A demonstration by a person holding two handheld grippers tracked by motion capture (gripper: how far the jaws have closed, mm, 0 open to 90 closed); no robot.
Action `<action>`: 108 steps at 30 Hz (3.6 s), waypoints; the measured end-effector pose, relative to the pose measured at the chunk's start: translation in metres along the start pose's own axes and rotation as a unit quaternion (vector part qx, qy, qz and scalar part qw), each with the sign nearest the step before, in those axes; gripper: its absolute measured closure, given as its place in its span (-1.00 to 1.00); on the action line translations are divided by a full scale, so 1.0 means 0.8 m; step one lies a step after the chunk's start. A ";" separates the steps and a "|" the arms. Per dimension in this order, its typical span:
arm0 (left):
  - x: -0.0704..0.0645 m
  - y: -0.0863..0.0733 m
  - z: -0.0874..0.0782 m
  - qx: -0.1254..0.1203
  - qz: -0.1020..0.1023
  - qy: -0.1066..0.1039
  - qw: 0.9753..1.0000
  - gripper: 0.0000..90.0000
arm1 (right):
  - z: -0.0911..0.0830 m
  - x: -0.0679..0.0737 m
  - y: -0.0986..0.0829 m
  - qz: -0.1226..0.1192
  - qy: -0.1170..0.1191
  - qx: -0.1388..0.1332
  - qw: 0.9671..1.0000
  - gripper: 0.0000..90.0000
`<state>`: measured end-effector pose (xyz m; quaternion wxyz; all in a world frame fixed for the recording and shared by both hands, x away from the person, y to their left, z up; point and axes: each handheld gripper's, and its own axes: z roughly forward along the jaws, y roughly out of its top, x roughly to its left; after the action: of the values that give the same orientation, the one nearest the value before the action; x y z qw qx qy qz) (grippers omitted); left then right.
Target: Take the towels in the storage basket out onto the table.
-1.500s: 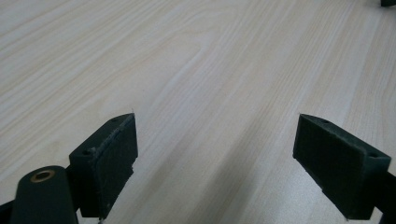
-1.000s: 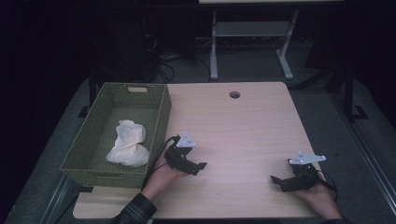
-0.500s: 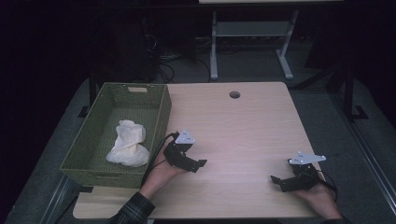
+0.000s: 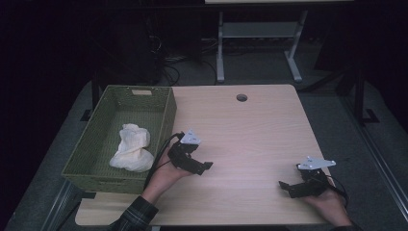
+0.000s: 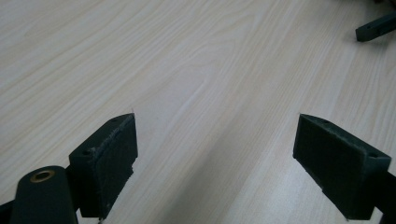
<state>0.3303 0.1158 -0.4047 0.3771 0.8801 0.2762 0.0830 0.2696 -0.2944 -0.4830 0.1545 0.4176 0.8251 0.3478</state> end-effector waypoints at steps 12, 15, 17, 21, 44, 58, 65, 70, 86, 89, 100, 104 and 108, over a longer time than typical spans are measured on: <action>0.003 0.015 -0.014 -0.004 -0.003 -0.001 1.000 -0.71 | 0.000 0.000 0.000 0.000 0.000 0.000 1.000 -0.96; 0.005 0.019 -0.017 -0.006 -0.001 -0.002 1.000 -0.71 | 0.000 0.000 0.000 0.000 0.000 0.000 1.000 -0.96; 0.006 0.020 -0.019 -0.008 -0.002 -0.003 1.000 -0.71 | 0.000 0.000 0.000 0.000 0.000 0.000 1.000 -0.96; 0.010 0.023 -0.024 -0.008 -0.004 -0.001 1.000 -0.70 | 0.000 0.000 0.000 0.000 0.000 0.000 1.000 -0.96; 0.042 0.043 -0.055 -0.012 0.007 0.006 1.000 -0.70 | 0.000 0.000 0.000 -0.002 0.000 -0.001 1.000 -0.96; 0.068 0.037 -0.087 -0.023 0.001 0.030 0.999 -0.70 | 0.000 0.000 0.000 -0.002 0.000 -0.001 1.000 -0.96; 0.079 0.028 -0.096 -0.016 -0.006 0.038 0.999 -0.70 | 0.000 0.000 0.000 -0.002 0.000 -0.001 1.000 -0.96; 0.084 0.024 -0.102 -0.015 -0.009 0.044 0.999 -0.70 | 0.000 0.000 0.000 -0.002 0.000 -0.001 1.000 -0.96; 0.100 0.004 -0.130 -0.008 -0.025 0.067 0.997 -0.69 | 0.000 0.000 0.000 -0.002 0.000 -0.001 1.000 -0.95; 0.105 -0.001 -0.137 -0.010 -0.028 0.073 0.997 -0.68 | 0.000 0.000 0.000 -0.002 0.000 -0.001 1.000 -0.96; 0.122 -0.021 -0.155 -0.009 -0.048 0.094 0.994 -0.68 | 0.000 0.000 0.000 -0.002 0.000 -0.001 1.000 -0.96; 0.131 -0.030 -0.157 -0.006 -0.054 0.102 0.993 -0.68 | 0.000 0.000 0.000 -0.002 0.000 -0.001 1.000 -0.96; 0.138 -0.040 -0.158 0.000 -0.063 0.106 0.992 -0.68 | 0.000 0.000 0.000 -0.002 0.000 -0.001 1.000 -0.96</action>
<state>0.3638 0.2724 -0.3457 0.3501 0.8472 0.3693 0.1524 0.2700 -0.2946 -0.4831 0.1557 0.4156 0.8255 0.3486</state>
